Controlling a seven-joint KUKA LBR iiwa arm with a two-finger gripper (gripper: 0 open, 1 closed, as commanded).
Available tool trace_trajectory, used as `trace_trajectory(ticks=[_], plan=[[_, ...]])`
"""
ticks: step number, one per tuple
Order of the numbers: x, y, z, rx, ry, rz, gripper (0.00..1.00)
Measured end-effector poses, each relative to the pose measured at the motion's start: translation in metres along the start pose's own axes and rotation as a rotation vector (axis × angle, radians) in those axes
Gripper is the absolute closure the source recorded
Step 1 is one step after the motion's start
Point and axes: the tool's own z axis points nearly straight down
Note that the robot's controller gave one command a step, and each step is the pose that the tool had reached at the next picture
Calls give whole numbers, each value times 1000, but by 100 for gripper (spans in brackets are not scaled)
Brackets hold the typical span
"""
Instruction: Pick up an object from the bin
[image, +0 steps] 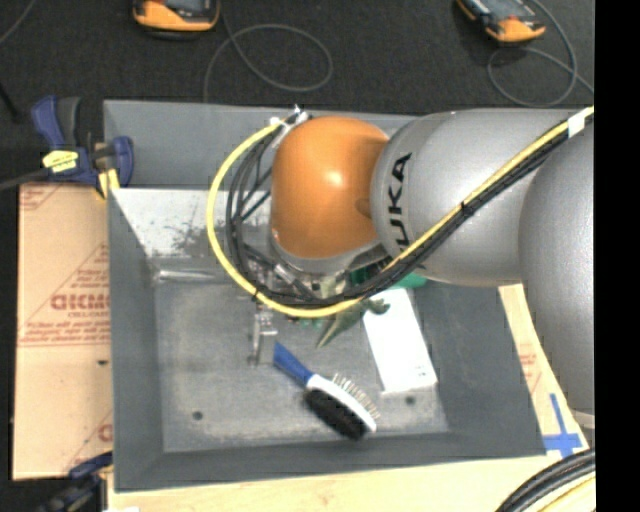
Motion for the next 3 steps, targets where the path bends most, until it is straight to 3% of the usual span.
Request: trace_trajectory(ticks=[1, 2, 3], plan=[[-2, -1, -5, -1, -8, 4, 0], [4, -5, 56, -2, -13, -18, 0], [18, -21, 80, 1, 2, 14, 0]])
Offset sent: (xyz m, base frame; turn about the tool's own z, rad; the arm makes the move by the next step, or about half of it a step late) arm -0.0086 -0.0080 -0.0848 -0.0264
